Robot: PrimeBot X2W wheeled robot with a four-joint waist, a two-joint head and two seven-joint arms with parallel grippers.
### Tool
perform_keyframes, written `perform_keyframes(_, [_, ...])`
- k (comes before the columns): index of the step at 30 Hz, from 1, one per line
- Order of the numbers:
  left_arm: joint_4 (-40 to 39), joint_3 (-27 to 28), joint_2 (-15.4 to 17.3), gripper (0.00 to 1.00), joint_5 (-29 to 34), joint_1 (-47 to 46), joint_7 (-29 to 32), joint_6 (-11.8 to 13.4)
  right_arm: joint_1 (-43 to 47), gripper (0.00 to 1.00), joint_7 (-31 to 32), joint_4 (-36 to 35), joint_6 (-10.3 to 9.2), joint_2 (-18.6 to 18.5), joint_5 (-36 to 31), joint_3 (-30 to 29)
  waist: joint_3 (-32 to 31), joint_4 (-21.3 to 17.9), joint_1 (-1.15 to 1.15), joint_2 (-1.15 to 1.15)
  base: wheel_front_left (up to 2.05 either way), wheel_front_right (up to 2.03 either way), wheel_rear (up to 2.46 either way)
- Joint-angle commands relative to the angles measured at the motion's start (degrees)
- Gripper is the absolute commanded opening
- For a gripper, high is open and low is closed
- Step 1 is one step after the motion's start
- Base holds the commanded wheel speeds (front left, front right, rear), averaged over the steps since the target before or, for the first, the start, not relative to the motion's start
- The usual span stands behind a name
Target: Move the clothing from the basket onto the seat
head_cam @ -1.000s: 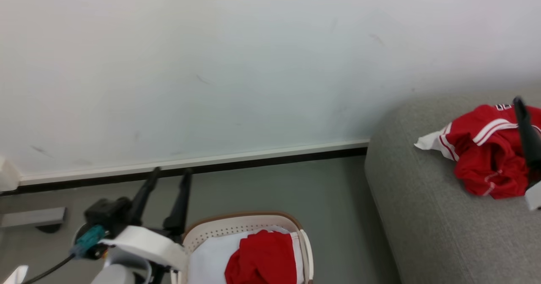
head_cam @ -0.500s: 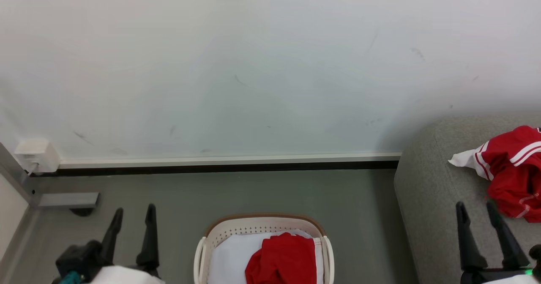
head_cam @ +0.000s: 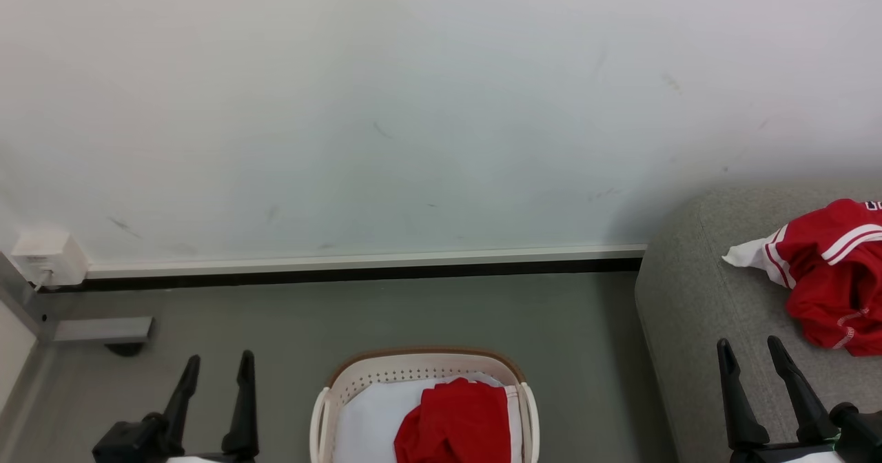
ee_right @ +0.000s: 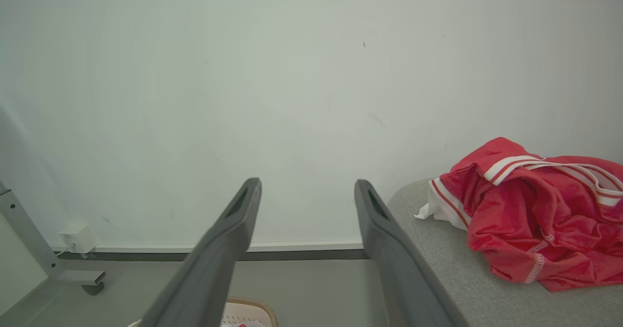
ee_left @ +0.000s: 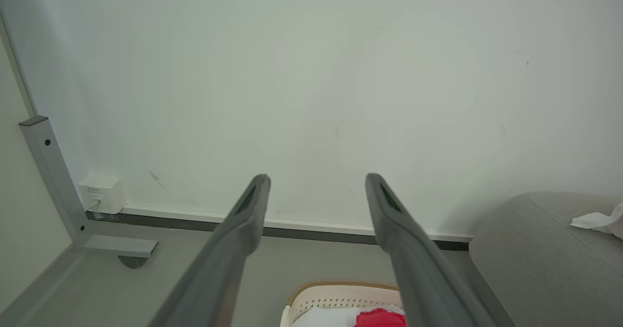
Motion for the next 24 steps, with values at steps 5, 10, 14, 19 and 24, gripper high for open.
perform_keyframes(5, [0.5,1.0,-0.78,1.0,2.13,-0.86,-0.03,-1.04,-0.94,1.0,-0.18,0.38,-0.12,0.3,-0.78,0.3,0.15,-0.18,0.0,0.0,0.0,0.0,0.0])
perform_keyframes(10, [1.38,-0.15,-1.42,1.0,3.07,-3.44,-0.03,-1.82,-2.25,1.0,-0.19,-0.46,-0.12,-0.48,0.09,0.61,1.61,-0.39,0.0,0.0,0.0,0.0,0.0])
perform_keyframes(14, [1.93,-1.49,-1.4,1.0,3.61,-6.41,-0.03,-2.17,-4.89,1.0,-0.18,-1.53,-0.12,-1.41,0.39,1.13,4.48,-1.47,0.0,0.0,0.0,0.0,0.0])
perform_keyframes(19, [3.16,-3.05,-0.6,1.0,2.41,-11.7,-0.03,-2.4,-9.91,1.0,-0.18,-3.78,-0.12,-1.07,-0.02,0.48,11.57,-2.99,0.0,0.0,0.0,0.0,0.0])
perform_keyframes(24, [6.43,-6.45,0.91,1.0,0.79,-17.28,-0.03,-2.46,-15.33,1.0,-0.18,-6.09,-0.12,0.03,-1.17,-0.86,18.18,-4.82,0.0,0.0,0.0,0.0,0.0])
